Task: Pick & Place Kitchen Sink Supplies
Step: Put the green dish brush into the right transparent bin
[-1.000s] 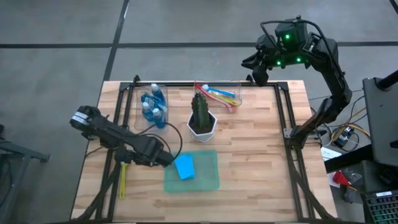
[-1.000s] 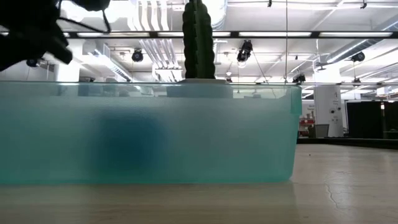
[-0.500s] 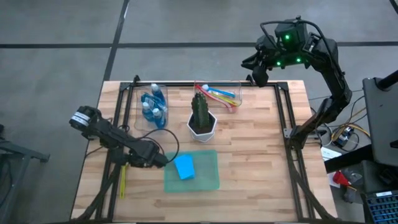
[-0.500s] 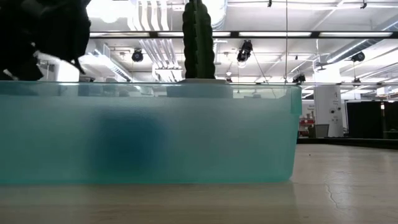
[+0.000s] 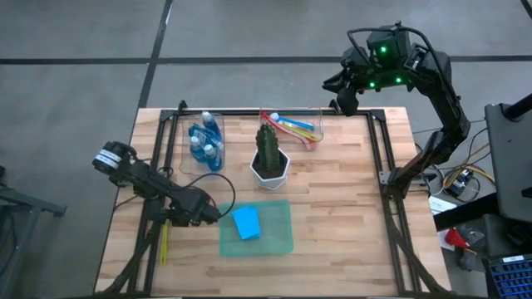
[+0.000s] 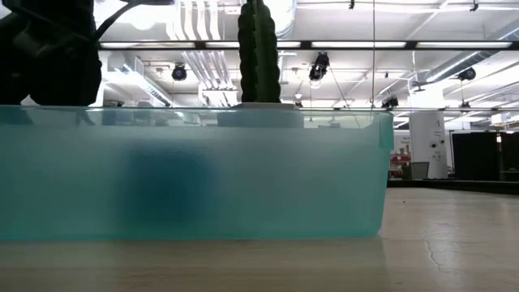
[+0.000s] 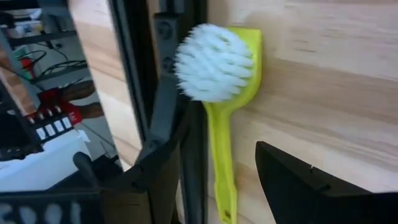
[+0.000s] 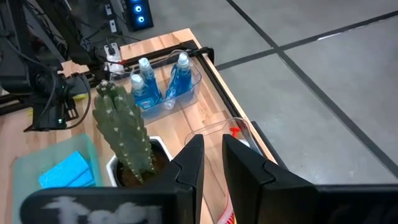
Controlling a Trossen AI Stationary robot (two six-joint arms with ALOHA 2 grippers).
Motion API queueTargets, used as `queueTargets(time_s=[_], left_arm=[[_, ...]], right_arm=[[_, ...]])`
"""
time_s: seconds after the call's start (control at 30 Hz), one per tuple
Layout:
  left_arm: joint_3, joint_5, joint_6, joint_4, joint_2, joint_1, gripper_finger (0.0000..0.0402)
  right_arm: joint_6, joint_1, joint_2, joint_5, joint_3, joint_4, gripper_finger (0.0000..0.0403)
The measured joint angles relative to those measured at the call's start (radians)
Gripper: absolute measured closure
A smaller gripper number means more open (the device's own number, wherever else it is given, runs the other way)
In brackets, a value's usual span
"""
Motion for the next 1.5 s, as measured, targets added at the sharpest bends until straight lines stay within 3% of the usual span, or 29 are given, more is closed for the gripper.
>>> queueTargets(time_s=[0.23,0.57,0.73,1.03,1.33,1.5], left_arm=[[-0.069,0.023,-0.032,0.139,0.0,0.0,0.0195],[-0.119,0.064,-0.011,0.173,0.0,-0.006,0.02],[-0.141,0.075,-0.022,0.261,-0.002,-0.005,0.0239],[-0.14,0.075,-0.031,0.324,-0.039,-0.006,0.0367],[-0.097,0.015,-0.03,0.316,-0.116,-0.005,0.0347],[-0.032,-0.101,-0.064,0.287,-0.182,-0.006,0.0363]], right_arm=[[-0.004,0.0,0.0,0.0,0.0,0.0,0.0346],[-0.009,0.0,0.0,0.0,0.0,0.001,0.0342],[-0.016,0.0,0.0,0.0,0.0,0.002,0.035],[-0.009,0.007,0.0,-0.001,0.0,0.002,0.0344],[-0.008,0.021,0.0,-0.001,0.0,0.0,0.0341],[-0.014,0.021,0.0,-0.001,0.0,0.0,0.0349]])
